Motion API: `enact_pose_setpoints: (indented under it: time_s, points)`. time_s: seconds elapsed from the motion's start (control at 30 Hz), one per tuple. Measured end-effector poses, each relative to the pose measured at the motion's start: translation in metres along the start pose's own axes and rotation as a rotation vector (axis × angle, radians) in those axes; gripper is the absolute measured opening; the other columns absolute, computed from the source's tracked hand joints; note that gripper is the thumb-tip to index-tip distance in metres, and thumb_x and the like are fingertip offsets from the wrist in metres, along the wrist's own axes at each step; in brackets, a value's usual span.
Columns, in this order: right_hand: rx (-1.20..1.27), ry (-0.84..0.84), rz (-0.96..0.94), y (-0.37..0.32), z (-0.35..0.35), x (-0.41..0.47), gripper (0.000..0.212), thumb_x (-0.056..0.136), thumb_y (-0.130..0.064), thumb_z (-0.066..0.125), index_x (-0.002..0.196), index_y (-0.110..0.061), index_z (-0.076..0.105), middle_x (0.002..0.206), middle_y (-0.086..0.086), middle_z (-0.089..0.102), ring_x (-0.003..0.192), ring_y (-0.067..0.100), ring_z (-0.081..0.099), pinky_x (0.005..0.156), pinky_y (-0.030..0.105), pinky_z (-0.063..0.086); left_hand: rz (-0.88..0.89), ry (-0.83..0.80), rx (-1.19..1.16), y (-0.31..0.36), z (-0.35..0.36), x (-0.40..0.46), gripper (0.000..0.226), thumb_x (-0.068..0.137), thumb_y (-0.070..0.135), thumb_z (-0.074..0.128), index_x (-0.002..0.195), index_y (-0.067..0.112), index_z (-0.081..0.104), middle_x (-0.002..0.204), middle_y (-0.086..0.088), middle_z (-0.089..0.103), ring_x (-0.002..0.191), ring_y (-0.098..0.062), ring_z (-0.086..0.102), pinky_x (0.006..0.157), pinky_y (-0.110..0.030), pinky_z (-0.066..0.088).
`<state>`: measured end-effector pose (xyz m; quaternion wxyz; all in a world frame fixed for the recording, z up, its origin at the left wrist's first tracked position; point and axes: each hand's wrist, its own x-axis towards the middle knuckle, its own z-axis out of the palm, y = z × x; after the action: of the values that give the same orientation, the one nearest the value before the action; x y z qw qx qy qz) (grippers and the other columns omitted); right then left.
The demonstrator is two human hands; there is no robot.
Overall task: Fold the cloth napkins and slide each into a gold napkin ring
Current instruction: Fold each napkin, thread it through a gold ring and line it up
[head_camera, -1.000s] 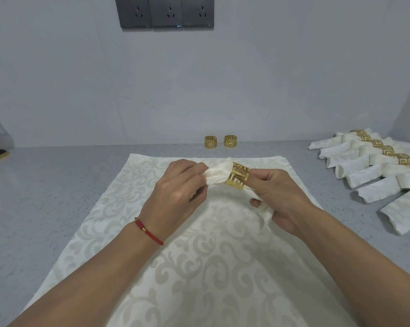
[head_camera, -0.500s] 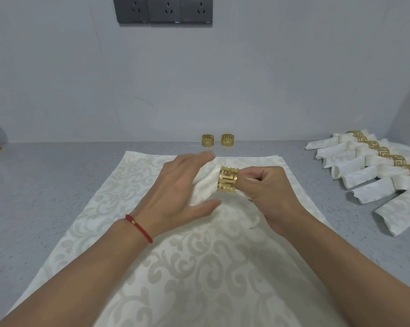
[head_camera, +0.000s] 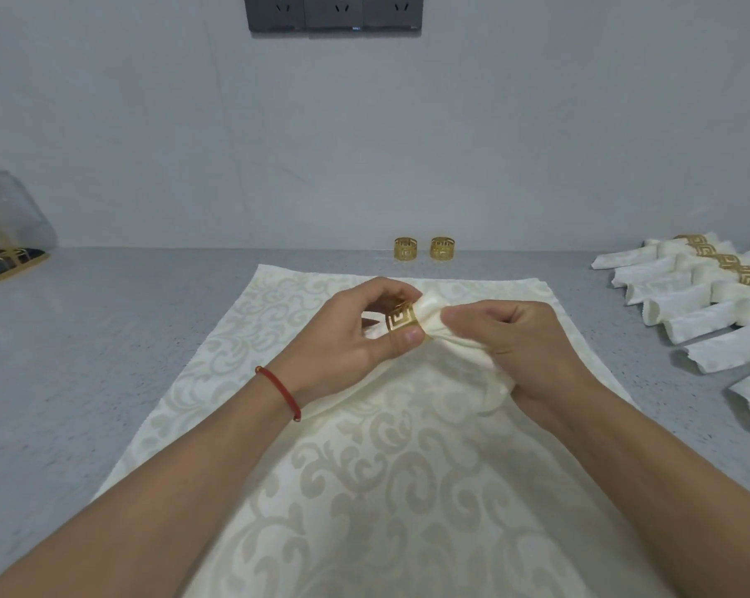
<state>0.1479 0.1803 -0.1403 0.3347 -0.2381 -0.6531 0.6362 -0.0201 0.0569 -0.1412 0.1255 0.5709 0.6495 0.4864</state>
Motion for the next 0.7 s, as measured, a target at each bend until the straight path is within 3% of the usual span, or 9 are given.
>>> enact_pose_setpoints:
  time_s: [0.1,0.23,0.33,0.4,0.43,0.47,0.57,0.63,0.7]
  points:
    - [0.037,0.016,0.034,0.002,-0.004,0.006,0.010,0.080,-0.015,0.084,0.086,-0.007,0.082,0.093,0.013,0.080,0.083,0.024,0.076,0.079,0.037,0.060,-0.016,-0.023,-0.014,-0.001,-0.003,0.000,0.034,0.085,0.022,0.079,0.115,0.028,0.062,0.115,0.011,0.063,0.113,-0.006,0.056,0.092,-0.023,0.043]
    - [-0.089,0.008,-0.002,0.002,-0.012,0.011,0.009,0.081,-0.022,0.085,0.079,-0.013,0.083,0.087,0.004,0.080,0.080,0.013,0.073,0.077,0.031,0.057,-0.032,-0.028,-0.026,-0.004,-0.008,-0.001,0.040,0.081,0.017,0.082,0.113,0.028,0.059,0.113,0.010,0.060,0.097,-0.014,0.059,0.089,-0.028,0.051]
    - [-0.569,0.039,-0.211,0.000,-0.018,0.012,0.019,0.086,-0.038,0.078,0.075,-0.023,0.078,0.081,-0.007,0.075,0.077,0.004,0.066,0.074,0.023,0.046,-0.025,0.020,0.120,-0.002,-0.004,-0.003,0.044,0.077,0.016,0.084,0.111,0.030,0.060,0.112,0.016,0.060,0.093,0.000,0.056,0.087,-0.014,0.044]
    - [-1.070,0.022,-0.397,0.001,-0.020,0.012,0.033,0.089,-0.062,0.057,0.087,-0.032,0.071,0.091,-0.017,0.071,0.091,0.005,0.060,0.087,0.031,0.041,-0.001,0.043,0.165,0.000,-0.001,-0.004,0.046,0.075,0.017,0.086,0.110,0.030,0.061,0.112,0.016,0.060,0.096,0.004,0.054,0.087,-0.010,0.039]
    - [-1.143,-0.012,-0.422,0.003,-0.017,0.012,0.041,0.089,-0.068,0.047,0.094,-0.033,0.067,0.095,-0.018,0.069,0.093,0.006,0.058,0.089,0.034,0.042,0.009,0.050,0.171,0.000,0.000,-0.005,0.046,0.073,0.019,0.087,0.110,0.031,0.062,0.111,0.016,0.061,0.097,0.004,0.054,0.087,-0.009,0.038]
    - [-1.095,-0.041,-0.399,0.004,-0.014,0.011,0.043,0.091,-0.067,0.045,0.095,-0.029,0.064,0.092,-0.015,0.068,0.089,0.008,0.059,0.086,0.036,0.045,0.013,0.055,0.173,0.000,0.001,-0.005,0.047,0.072,0.021,0.088,0.109,0.033,0.062,0.111,0.016,0.062,0.099,0.002,0.056,0.086,-0.010,0.040]
    - [-0.722,-0.017,-0.300,0.008,-0.008,0.012,0.025,0.096,-0.047,0.059,0.091,-0.022,0.062,0.081,-0.007,0.068,0.072,0.009,0.059,0.067,0.031,0.047,-0.057,0.087,0.077,0.002,-0.002,-0.005,0.050,0.071,0.036,0.087,0.115,0.038,0.062,0.111,0.015,0.065,0.100,-0.002,0.061,0.081,-0.013,0.047]
    - [-0.566,-0.008,-0.225,0.010,-0.011,0.014,0.026,0.097,-0.043,0.064,0.089,-0.018,0.062,0.077,-0.011,0.065,0.064,0.009,0.054,0.063,0.029,0.043,-0.183,0.085,-0.068,0.003,-0.010,-0.006,0.040,0.081,0.042,0.077,0.118,0.037,0.062,0.103,0.011,0.070,0.088,-0.002,0.064,0.070,-0.009,0.045]
    - [-0.483,-0.016,-0.161,0.012,-0.016,0.016,0.034,0.096,-0.045,0.065,0.087,-0.013,0.061,0.070,-0.009,0.055,0.060,0.010,0.046,0.060,0.032,0.038,-0.270,0.013,-0.175,0.004,-0.014,-0.009,0.029,0.092,0.033,0.069,0.120,0.032,0.062,0.093,0.002,0.074,0.075,-0.007,0.067,0.066,-0.012,0.047]
